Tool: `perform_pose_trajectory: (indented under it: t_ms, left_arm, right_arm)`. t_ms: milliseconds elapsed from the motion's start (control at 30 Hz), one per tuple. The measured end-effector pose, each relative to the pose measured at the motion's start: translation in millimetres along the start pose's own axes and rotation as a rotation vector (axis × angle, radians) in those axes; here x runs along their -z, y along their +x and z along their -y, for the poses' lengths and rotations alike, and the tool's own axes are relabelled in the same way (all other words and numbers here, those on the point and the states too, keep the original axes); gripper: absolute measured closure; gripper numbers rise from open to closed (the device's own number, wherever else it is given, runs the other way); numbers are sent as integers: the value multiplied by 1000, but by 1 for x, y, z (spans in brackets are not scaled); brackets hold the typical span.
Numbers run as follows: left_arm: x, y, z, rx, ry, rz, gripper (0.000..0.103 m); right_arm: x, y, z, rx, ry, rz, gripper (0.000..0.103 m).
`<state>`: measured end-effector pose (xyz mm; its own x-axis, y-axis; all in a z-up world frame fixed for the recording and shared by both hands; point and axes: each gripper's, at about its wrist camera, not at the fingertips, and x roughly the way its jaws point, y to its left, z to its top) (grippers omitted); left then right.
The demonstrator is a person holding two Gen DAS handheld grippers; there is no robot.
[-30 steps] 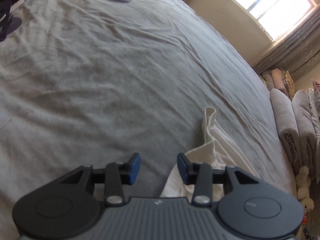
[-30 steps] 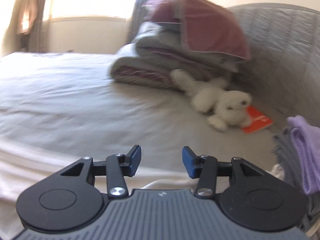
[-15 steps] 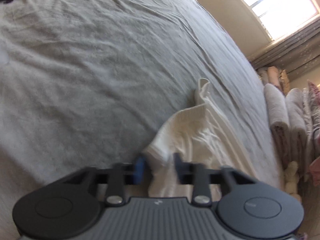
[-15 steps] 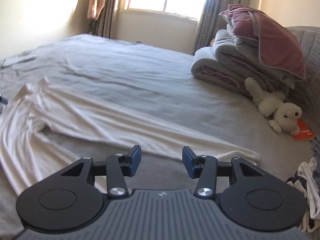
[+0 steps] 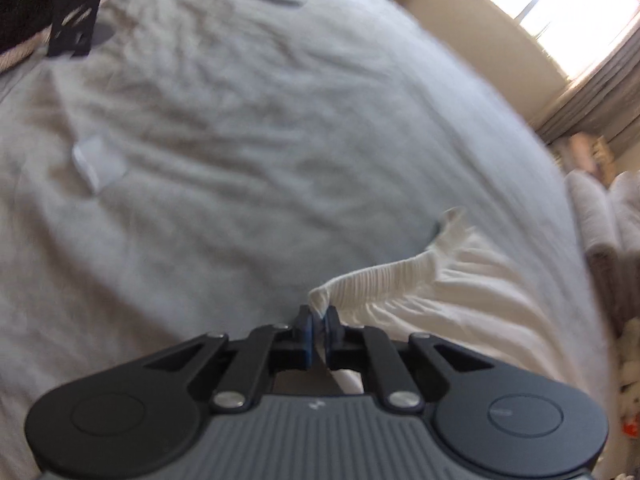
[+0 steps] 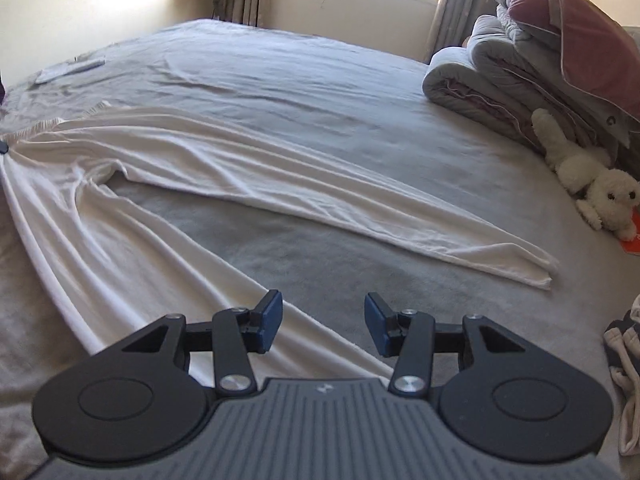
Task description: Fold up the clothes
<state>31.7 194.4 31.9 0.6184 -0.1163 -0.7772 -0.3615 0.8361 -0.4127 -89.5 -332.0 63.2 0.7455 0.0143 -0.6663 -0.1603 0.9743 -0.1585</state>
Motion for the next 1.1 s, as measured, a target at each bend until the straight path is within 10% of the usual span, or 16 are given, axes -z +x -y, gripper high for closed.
perform_pose_trajectory:
  t_ms: [567,733,933,1100]
  left_arm:
    - [-22,-10,16,111,21,66,69]
    - [-8,8,61,135,179,41,69]
    - [-11,29,93,124,348,78,56]
    - [-34,56,93,162,296,35,37]
  right_arm:
    - [-27,44,-41,-149,-172,-12,54]
    - [-30,55,-56,-186,-221,-46,101]
    - [-39,48,-46,-147,-160,-16,103]
    - [-44,48,-33,-136,-80,-8,102]
